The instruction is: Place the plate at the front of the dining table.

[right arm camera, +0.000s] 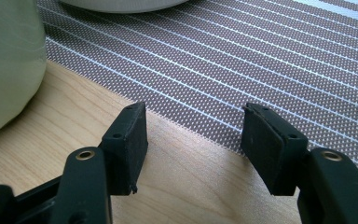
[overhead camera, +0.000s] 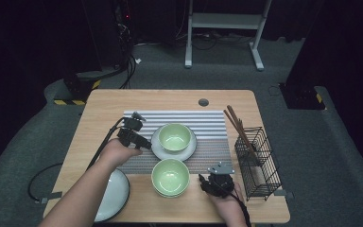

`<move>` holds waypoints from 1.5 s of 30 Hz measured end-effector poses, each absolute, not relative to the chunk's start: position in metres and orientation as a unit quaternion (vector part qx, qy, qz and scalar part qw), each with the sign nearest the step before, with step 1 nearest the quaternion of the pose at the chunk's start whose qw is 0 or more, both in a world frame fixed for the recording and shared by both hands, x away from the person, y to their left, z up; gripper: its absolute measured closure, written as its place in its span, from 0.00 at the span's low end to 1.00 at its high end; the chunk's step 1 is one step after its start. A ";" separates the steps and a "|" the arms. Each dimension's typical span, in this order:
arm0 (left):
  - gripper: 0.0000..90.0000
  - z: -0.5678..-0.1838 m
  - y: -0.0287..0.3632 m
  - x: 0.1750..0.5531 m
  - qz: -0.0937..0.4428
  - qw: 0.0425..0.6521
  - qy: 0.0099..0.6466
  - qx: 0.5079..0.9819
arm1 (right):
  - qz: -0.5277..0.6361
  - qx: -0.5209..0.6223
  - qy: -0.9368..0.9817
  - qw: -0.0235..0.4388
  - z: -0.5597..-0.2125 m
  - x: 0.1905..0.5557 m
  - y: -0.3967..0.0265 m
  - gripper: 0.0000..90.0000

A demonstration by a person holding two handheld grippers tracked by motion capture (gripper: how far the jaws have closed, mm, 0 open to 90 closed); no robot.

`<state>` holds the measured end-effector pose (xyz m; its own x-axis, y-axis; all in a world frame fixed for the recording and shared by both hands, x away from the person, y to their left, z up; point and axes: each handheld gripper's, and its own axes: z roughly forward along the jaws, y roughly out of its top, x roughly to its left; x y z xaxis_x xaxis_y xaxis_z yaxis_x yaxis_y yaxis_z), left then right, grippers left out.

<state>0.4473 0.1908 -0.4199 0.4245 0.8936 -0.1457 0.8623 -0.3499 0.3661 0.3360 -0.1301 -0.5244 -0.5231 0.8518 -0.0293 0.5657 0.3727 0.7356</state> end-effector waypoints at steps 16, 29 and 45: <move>0.48 -0.441 0.217 0.412 0.066 0.237 0.514 0.822 | 0.343 0.442 0.802 0.207 -0.524 0.336 -0.130 0.45; 0.50 -0.457 0.243 0.380 0.080 0.267 0.498 0.821 | 0.343 0.443 0.802 0.207 -0.524 0.336 -0.130 0.45; 0.61 -0.455 0.301 0.337 0.141 0.346 0.497 0.783 | 0.343 0.443 0.802 0.208 -0.524 0.336 -0.130 0.45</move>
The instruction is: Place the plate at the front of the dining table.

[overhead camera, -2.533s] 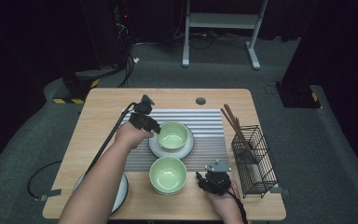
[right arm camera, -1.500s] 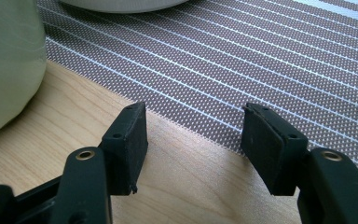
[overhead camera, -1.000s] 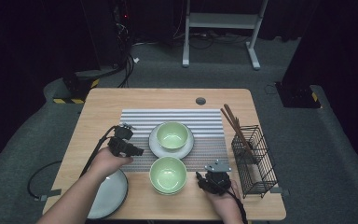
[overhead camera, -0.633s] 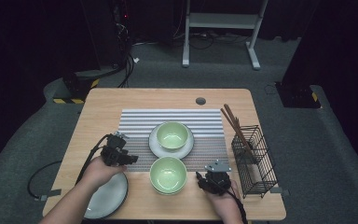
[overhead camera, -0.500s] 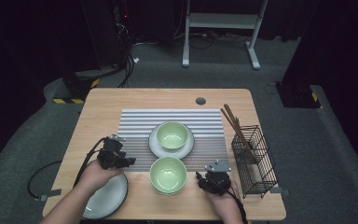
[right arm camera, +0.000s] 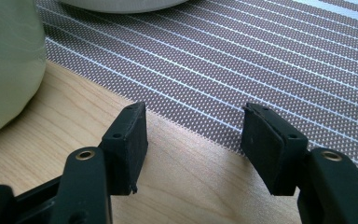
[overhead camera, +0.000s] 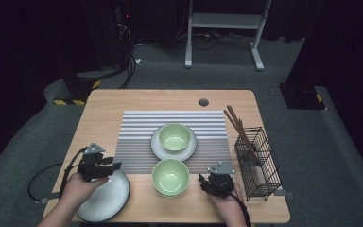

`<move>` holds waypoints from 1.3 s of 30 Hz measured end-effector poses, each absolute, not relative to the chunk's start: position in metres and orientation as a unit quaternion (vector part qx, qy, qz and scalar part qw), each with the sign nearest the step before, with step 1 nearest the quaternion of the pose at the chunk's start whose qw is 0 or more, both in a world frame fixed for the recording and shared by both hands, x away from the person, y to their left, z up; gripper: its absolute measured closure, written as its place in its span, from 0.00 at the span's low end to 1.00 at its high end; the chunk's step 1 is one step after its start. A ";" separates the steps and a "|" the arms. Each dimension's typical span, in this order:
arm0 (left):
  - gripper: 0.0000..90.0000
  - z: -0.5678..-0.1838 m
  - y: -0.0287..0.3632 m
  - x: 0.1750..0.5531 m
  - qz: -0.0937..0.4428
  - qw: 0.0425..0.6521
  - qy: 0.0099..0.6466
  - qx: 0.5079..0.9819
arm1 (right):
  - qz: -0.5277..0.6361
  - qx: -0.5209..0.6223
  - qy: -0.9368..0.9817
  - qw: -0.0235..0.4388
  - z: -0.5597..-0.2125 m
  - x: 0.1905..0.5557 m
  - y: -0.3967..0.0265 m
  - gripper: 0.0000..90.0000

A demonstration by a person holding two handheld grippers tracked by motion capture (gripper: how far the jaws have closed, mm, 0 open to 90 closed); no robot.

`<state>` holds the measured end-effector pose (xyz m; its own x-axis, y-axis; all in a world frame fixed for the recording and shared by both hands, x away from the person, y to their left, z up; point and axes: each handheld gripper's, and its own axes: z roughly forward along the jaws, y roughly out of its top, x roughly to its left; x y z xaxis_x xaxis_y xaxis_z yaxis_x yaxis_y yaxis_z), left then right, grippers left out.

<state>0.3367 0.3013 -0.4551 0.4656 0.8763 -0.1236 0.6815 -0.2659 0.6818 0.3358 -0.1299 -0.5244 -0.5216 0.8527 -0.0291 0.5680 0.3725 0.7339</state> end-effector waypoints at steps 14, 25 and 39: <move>0.81 -0.475 0.383 0.310 0.206 0.394 0.499 0.744 | 0.342 0.445 0.801 0.209 -0.524 0.335 -0.129 0.45; 0.70 -0.507 0.406 0.324 0.229 0.400 0.533 0.710 | 0.340 0.446 0.800 0.213 -0.524 0.335 -0.128 0.45; 0.56 -0.525 0.410 0.334 0.239 0.364 0.555 0.709 | 0.341 0.447 0.799 0.212 -0.524 0.334 -0.129 0.45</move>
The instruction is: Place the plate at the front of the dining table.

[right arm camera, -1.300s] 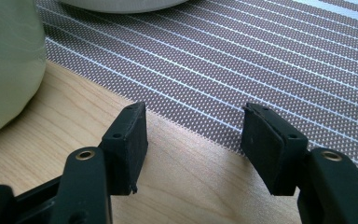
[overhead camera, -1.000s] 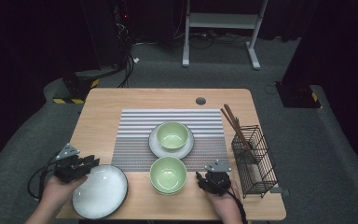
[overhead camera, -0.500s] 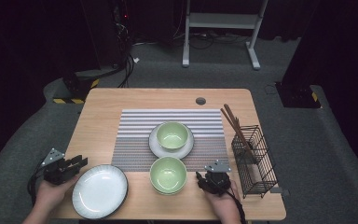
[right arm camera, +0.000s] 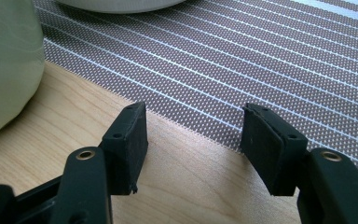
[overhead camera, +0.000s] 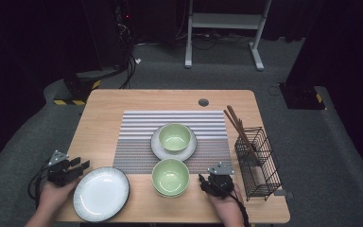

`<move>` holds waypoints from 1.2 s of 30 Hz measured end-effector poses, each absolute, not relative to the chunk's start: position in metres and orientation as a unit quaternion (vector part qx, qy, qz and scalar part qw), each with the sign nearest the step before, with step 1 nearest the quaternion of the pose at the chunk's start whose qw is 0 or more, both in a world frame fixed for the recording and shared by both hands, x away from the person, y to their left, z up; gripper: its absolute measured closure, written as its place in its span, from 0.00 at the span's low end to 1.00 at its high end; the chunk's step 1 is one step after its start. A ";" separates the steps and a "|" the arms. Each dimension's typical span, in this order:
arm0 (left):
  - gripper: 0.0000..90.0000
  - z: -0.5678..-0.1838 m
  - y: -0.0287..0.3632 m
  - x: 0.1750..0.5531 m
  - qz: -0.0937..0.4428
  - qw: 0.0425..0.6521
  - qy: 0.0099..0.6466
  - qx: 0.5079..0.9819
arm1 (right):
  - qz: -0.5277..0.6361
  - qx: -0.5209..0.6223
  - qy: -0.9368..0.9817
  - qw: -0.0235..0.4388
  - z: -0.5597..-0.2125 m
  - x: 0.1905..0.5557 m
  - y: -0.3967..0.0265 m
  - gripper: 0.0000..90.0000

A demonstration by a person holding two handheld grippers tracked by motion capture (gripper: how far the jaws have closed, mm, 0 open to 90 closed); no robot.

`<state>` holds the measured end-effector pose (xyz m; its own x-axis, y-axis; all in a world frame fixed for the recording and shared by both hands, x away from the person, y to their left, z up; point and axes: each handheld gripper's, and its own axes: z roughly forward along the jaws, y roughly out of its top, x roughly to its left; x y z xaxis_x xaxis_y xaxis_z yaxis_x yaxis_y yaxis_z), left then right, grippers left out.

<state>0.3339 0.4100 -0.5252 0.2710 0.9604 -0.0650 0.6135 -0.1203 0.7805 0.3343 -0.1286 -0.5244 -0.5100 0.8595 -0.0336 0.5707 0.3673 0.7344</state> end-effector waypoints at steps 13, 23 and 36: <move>0.46 -0.529 0.403 0.336 0.242 0.341 0.549 0.724 | 0.360 0.430 0.788 0.255 -0.514 0.325 -0.127 0.46; 0.47 -0.529 0.403 0.336 0.243 0.341 0.551 0.722 | 0.392 0.423 0.769 0.276 -0.497 0.315 -0.124 0.45; 0.45 -0.529 0.404 0.336 0.241 0.342 0.549 0.724 | 0.436 0.421 0.739 0.296 -0.473 0.308 -0.123 0.39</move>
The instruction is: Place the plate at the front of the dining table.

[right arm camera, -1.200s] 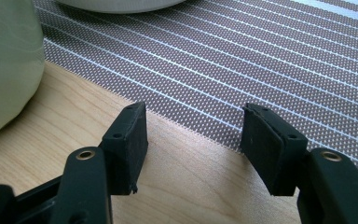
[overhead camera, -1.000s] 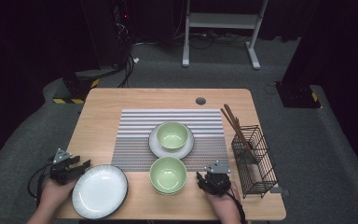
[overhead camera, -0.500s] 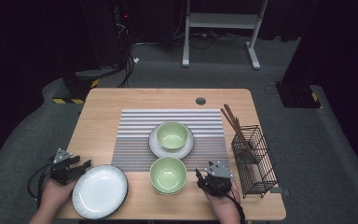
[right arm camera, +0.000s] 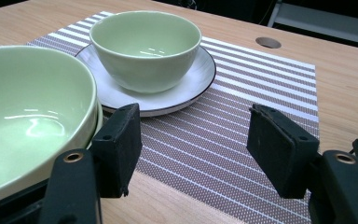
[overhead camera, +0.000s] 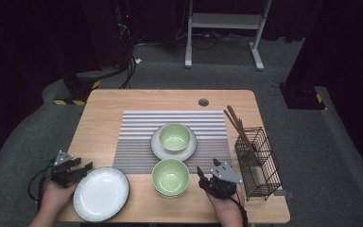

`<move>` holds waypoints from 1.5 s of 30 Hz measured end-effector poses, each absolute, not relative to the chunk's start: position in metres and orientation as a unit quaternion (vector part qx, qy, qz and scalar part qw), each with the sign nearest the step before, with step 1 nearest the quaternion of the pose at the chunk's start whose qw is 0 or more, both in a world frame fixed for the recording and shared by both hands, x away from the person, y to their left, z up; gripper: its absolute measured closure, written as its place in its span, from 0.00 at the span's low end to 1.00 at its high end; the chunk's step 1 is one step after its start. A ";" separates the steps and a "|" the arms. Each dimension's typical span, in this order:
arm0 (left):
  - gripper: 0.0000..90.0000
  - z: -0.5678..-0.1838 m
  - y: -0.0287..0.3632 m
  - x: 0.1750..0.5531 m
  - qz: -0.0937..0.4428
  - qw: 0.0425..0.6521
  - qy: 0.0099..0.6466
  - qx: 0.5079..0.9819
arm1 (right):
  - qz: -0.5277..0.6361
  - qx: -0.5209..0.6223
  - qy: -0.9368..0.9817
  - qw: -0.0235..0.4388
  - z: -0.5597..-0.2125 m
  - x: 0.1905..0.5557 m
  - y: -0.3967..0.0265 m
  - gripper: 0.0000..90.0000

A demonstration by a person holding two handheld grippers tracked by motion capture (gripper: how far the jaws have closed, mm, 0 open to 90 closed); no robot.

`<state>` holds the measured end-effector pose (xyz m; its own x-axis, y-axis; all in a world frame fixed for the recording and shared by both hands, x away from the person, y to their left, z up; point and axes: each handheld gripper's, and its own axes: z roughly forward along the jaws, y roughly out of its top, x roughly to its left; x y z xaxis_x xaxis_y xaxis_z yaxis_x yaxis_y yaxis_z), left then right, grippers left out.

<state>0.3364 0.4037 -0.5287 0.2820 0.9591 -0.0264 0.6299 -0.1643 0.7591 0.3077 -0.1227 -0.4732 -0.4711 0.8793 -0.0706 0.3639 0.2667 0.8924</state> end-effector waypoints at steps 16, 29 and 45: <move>0.26 -0.529 0.404 0.338 0.222 0.349 0.546 0.729 | 0.452 0.413 0.729 0.306 -0.453 0.308 -0.117 0.42; 0.25 -0.529 0.403 0.338 0.225 0.347 0.549 0.726 | 0.469 0.407 0.713 0.326 -0.435 0.316 -0.113 0.46; 0.25 -0.529 0.402 0.339 0.225 0.346 0.550 0.726 | 0.474 0.423 0.687 0.352 -0.431 0.318 -0.124 0.54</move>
<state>0.3386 0.4024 -0.5293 0.2943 0.9542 -0.0542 0.6424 -0.1555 0.7504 0.3178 -0.1244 -0.4307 -0.3945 0.9152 -0.0830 0.2480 0.1930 0.9493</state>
